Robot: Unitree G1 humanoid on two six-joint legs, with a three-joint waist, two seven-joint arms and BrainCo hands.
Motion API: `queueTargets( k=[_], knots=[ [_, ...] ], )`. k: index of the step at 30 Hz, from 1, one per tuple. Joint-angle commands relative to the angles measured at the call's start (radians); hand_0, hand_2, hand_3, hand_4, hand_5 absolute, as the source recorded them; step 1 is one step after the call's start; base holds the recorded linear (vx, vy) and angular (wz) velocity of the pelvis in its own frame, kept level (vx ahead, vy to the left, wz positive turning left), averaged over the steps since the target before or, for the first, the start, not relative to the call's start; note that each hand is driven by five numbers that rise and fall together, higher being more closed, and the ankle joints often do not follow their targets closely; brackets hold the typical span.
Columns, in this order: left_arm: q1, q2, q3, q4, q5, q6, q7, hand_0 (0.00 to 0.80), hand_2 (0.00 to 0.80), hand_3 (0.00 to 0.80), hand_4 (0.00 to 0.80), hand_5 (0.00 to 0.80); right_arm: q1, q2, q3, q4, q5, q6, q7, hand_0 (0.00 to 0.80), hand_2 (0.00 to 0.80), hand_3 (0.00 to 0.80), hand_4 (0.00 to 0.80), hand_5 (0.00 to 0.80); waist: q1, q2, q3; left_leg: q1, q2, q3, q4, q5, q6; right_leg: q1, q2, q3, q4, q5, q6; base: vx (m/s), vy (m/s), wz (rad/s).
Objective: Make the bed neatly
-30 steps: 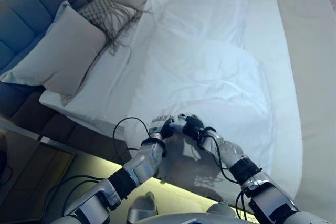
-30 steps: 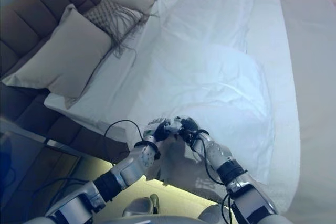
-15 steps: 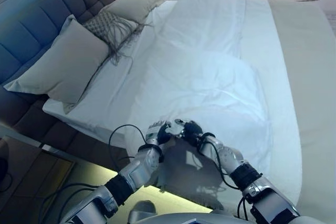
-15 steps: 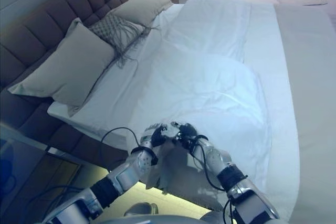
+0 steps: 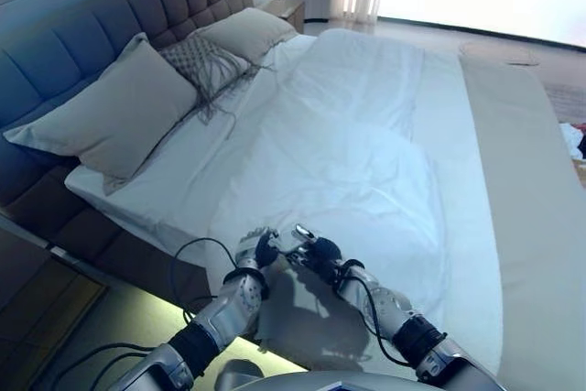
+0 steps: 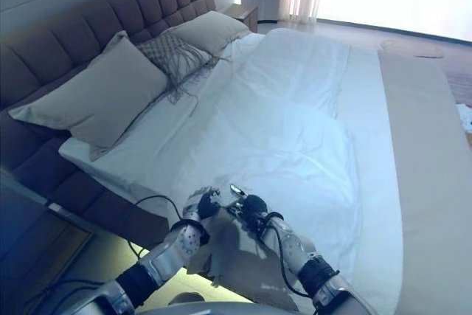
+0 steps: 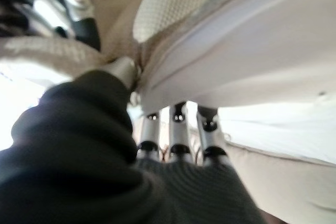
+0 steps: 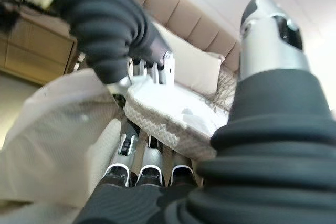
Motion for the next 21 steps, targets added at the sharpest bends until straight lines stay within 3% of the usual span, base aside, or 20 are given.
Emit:
queueTargets(
  k=[1,4,10,16,21],
  knots=[
    [-0.09,0.056,0.04,-0.005,0.083,-0.034,0.051,0.8,0.8,0.8,0.8,0.8,-0.042,0.084,-0.034,-0.068,0.106,0.063,0.015,0.0,0.0,0.0,0.0,0.0,0.043,-0.043,0.026,-0.008,0.037,-0.022,-0.069,0.051,-0.009,0.036,-0.064,-0.009,-0.248,0.402,0.062,-0.035,-0.019,0.07],
    [-0.091,0.077,0.073,-0.007,0.109,-0.031,0.05,0.8,0.8,0.8,0.8,0.8,-0.02,0.066,-0.033,-0.07,0.115,0.101,0.02,0.0,0.0,0.0,0.0,0.0,0.036,-0.05,0.019,0.0,0.041,-0.028,-0.087,0.06,-0.009,0.031,-0.052,0.007,-0.23,0.398,0.06,-0.03,-0.038,0.09],
    [-0.082,0.099,0.14,0.015,0.119,-0.042,0.051,0.8,0.8,0.8,0.8,0.8,0.026,0.024,-0.057,-0.121,0.156,0.108,0.014,0.0,0.0,0.0,0.0,0.0,0.017,-0.056,0.008,0.01,0.034,-0.037,-0.088,0.058,-0.012,0.025,-0.033,0.033,-0.217,0.394,0.057,-0.005,-0.027,0.0],
    [-0.041,0.112,0.214,0.011,0.116,-0.042,0.07,0.8,0.8,0.8,0.8,0.8,0.13,-0.041,-0.119,-0.199,0.177,0.207,0.008,0.0,0.0,0.0,0.0,0.0,-0.033,-0.036,-0.004,0.014,0.03,-0.023,-0.097,0.064,-0.016,0.003,-0.02,0.076,-0.206,0.381,0.055,-0.027,0.025,-0.1],
    [0.002,0.12,0.271,0.003,0.119,-0.058,0.082,0.8,0.8,0.8,0.8,0.8,0.233,-0.077,-0.176,-0.252,0.174,0.241,0.067,0.0,0.0,0.0,0.0,0.0,-0.073,-0.03,-0.008,0.012,0.029,-0.019,-0.097,0.067,-0.019,-0.012,-0.01,0.101,-0.194,0.362,0.052,-0.033,-0.001,-0.14]
  ],
)
